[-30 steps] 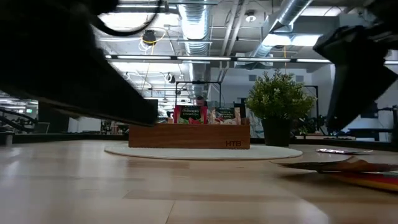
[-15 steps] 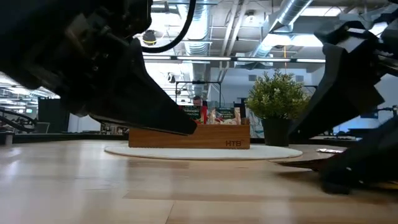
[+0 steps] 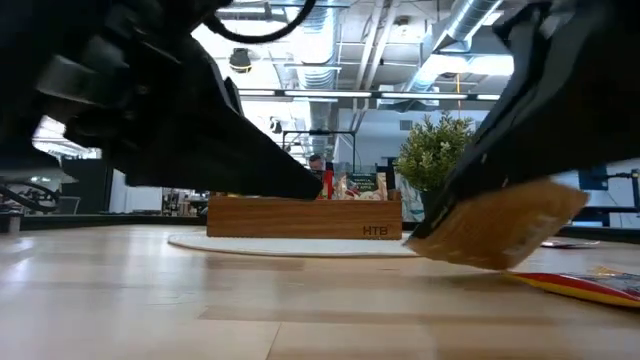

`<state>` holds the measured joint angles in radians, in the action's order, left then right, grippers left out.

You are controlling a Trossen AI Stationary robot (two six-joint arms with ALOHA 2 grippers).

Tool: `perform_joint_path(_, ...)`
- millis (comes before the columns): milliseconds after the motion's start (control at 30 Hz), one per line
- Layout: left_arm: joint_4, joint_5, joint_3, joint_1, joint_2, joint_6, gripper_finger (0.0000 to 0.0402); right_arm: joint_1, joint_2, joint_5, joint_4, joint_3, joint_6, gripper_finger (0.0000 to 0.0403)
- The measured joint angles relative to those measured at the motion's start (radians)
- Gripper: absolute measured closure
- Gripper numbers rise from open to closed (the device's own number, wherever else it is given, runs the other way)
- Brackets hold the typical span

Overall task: Pick & Place Tea
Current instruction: Put the brown tea bag into the right section of the wooden organizer

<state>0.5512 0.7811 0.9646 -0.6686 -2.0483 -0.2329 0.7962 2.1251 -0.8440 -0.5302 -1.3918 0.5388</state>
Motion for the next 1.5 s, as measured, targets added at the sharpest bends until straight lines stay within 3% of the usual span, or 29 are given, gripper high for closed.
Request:
perform_joint_path(167, 0.014, -0.015, 0.000, -0.007, 0.000, 0.010, 0.0282, 0.014, -0.022, 0.002, 0.160, 0.000, -0.114, 0.0398)
perform_joint_path(300, 0.093, -0.112, 0.000, -0.020, 0.000, 0.067, 0.0236, 0.013, -0.024, 0.005, 0.297, 0.000, -0.218, 0.0402)
perform_joint_path(467, 0.162, -0.150, 0.000, -0.027, 0.001, 0.107, 0.0222, 0.001, -0.024, 0.006, 0.378, 0.000, -0.290, 0.0401)
perform_joint_path(633, 0.162, -0.130, 0.000, -0.020, 0.001, 0.062, 0.0256, -0.012, -0.025, 0.007, 0.420, 0.000, -0.312, 0.0401)
perform_joint_path(867, 0.162, -0.109, 0.000, -0.019, 0.001, 0.034, 0.0378, -0.018, -0.025, 0.006, 0.454, 0.000, -0.312, 0.0398)
perform_joint_path(967, 0.159, -0.109, 0.000, -0.018, 0.001, -0.008, 0.0396, -0.026, -0.026, 0.005, 0.453, 0.000, -0.316, 0.0392)
perform_joint_path(1100, 0.103, -0.106, 0.000, 0.000, 0.002, -0.146, 0.0400, -0.033, -0.067, 0.006, 0.376, 0.000, -0.317, 0.0354)
perform_joint_path(1300, -0.034, -0.114, 0.000, 0.062, 0.009, -0.482, 0.0401, -0.022, -0.124, 0.007, 0.183, 0.000, -0.207, 0.0244)
perform_joint_path(1433, -0.023, -0.122, -0.001, 0.097, 0.008, -0.570, 0.0401, 0.002, -0.055, -0.007, 0.182, 0.000, -0.318, 0.0176)
perform_joint_path(1500, -0.003, -0.125, -0.001, 0.104, 0.008, -0.589, 0.0401, 0.014, -0.011, -0.069, 0.196, 0.002, -0.378, 0.0159)
